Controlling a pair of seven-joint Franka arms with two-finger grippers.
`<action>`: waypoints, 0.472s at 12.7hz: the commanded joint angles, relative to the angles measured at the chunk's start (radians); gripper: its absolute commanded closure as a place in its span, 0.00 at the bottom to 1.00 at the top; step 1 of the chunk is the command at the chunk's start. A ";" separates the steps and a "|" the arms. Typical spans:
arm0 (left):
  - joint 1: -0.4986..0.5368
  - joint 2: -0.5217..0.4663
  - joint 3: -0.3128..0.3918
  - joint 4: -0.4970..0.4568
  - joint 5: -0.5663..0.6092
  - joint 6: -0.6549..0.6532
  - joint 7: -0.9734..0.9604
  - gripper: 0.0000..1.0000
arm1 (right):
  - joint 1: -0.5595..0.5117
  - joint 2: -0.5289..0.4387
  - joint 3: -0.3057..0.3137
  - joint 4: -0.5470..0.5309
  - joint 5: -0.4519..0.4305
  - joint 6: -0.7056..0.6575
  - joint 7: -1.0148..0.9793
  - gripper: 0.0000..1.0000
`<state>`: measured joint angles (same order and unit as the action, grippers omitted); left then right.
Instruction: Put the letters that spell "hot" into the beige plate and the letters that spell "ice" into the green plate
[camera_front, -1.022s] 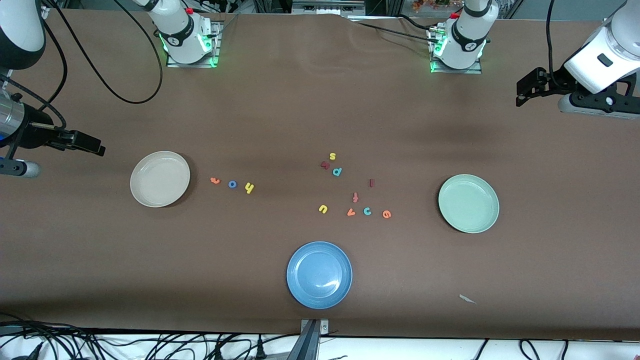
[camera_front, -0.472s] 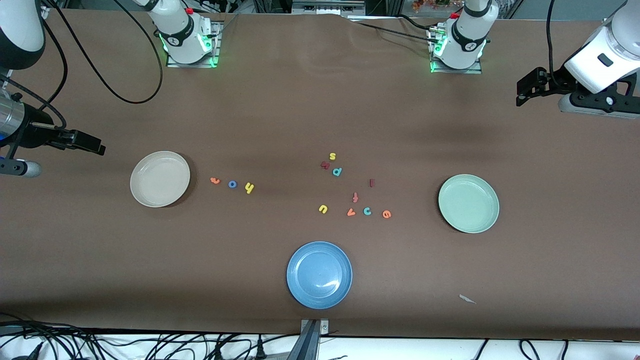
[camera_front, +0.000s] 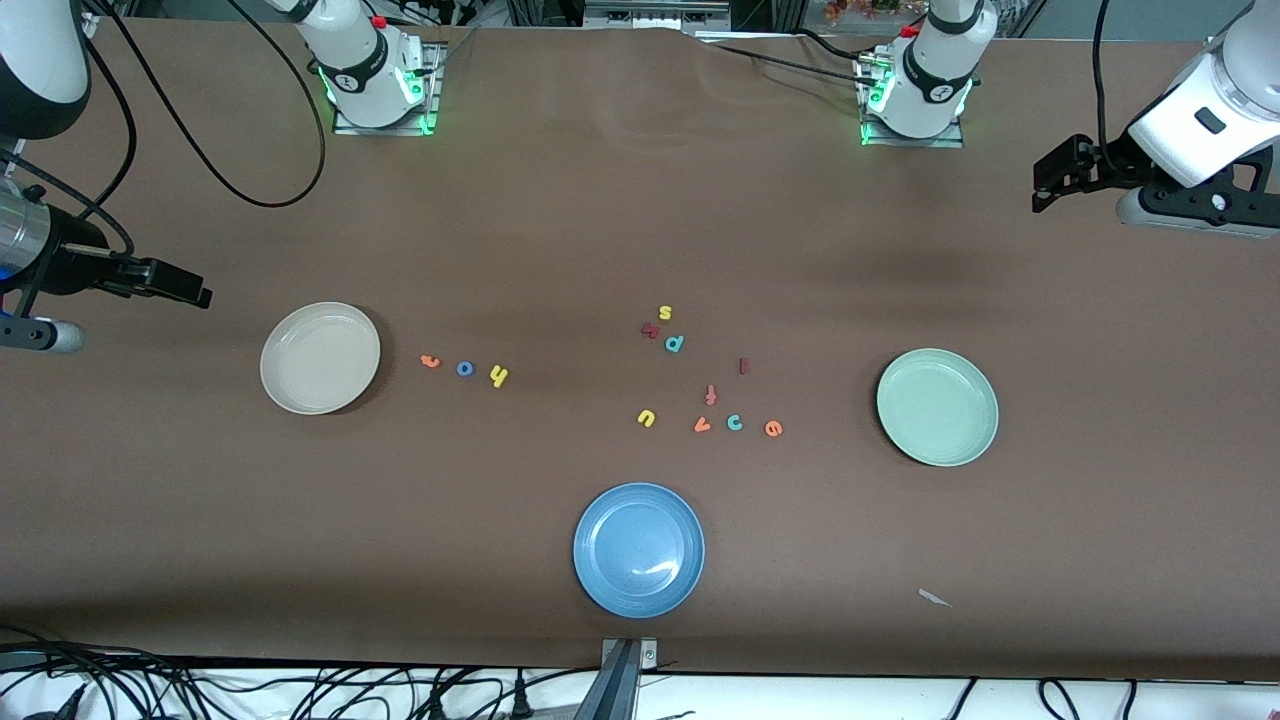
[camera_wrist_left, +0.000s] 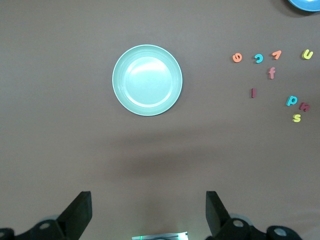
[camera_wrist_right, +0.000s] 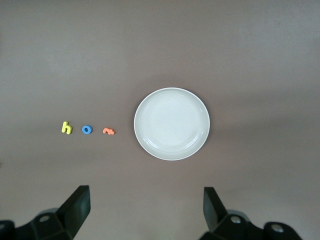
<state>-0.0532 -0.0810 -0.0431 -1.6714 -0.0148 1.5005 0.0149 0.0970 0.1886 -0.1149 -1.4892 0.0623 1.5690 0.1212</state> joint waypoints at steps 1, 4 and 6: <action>0.006 0.017 0.000 0.035 -0.010 -0.025 0.010 0.00 | -0.002 -0.023 0.000 -0.014 0.002 -0.011 0.002 0.00; 0.007 0.017 0.000 0.035 -0.010 -0.025 0.010 0.00 | -0.002 -0.023 0.000 -0.016 0.002 -0.011 0.002 0.00; 0.007 0.017 0.002 0.035 -0.010 -0.025 0.013 0.00 | -0.002 -0.023 0.000 -0.020 0.002 -0.012 0.002 0.00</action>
<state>-0.0526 -0.0810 -0.0429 -1.6714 -0.0148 1.5003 0.0149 0.0970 0.1886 -0.1149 -1.4898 0.0623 1.5655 0.1213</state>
